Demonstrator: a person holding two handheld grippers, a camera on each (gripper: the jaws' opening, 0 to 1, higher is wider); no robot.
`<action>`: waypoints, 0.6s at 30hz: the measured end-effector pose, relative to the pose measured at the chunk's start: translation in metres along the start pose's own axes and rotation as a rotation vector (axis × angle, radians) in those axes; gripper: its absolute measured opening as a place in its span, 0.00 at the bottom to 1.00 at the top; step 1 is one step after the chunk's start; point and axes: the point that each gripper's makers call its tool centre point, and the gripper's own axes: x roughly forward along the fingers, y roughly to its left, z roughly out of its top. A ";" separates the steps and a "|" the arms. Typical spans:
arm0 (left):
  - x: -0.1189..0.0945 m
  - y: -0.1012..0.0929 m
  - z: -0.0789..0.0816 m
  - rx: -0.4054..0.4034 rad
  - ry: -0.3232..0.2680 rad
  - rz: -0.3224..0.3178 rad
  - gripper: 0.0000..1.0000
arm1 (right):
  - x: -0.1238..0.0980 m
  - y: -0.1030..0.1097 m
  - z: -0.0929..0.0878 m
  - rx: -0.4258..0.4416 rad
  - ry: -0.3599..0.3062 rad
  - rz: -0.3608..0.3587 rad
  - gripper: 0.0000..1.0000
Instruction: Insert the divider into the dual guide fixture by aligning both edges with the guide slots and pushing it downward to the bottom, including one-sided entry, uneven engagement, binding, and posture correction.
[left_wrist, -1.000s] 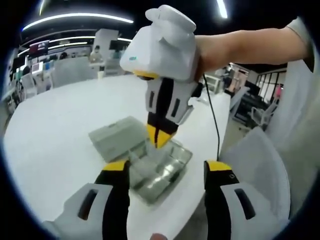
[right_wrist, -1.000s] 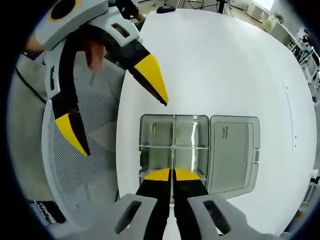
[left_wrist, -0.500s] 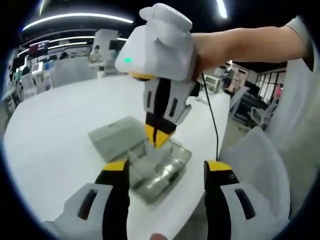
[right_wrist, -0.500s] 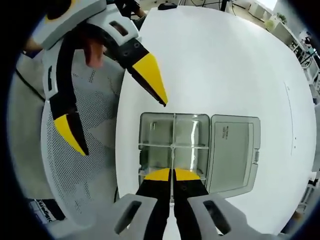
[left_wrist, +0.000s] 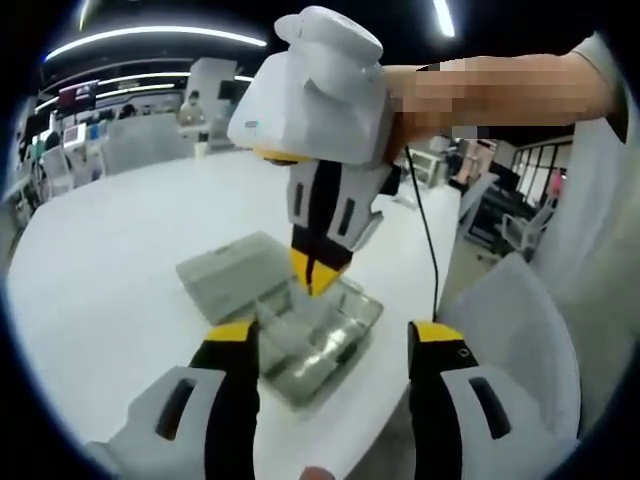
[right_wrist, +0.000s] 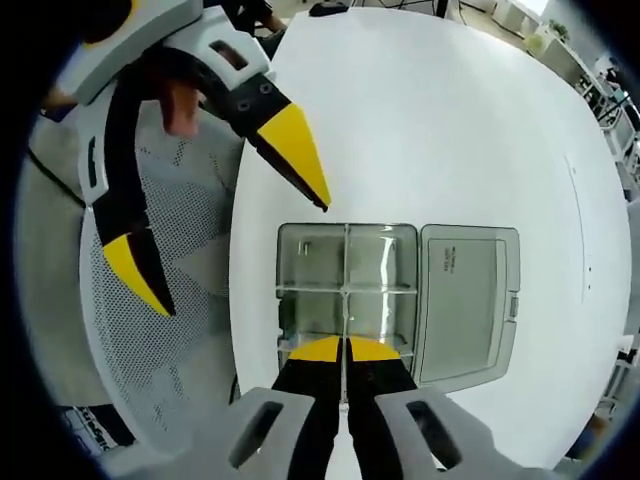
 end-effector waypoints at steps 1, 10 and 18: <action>0.000 0.000 0.000 -0.001 0.000 0.000 0.59 | 0.000 0.000 0.000 -0.005 0.001 -0.001 0.00; 0.000 0.000 0.001 -0.001 0.000 0.004 0.59 | 0.002 0.000 0.001 -0.113 0.036 -0.016 0.00; -0.001 0.002 0.001 -0.004 -0.002 0.007 0.58 | 0.002 -0.002 0.000 -0.094 0.044 -0.019 0.00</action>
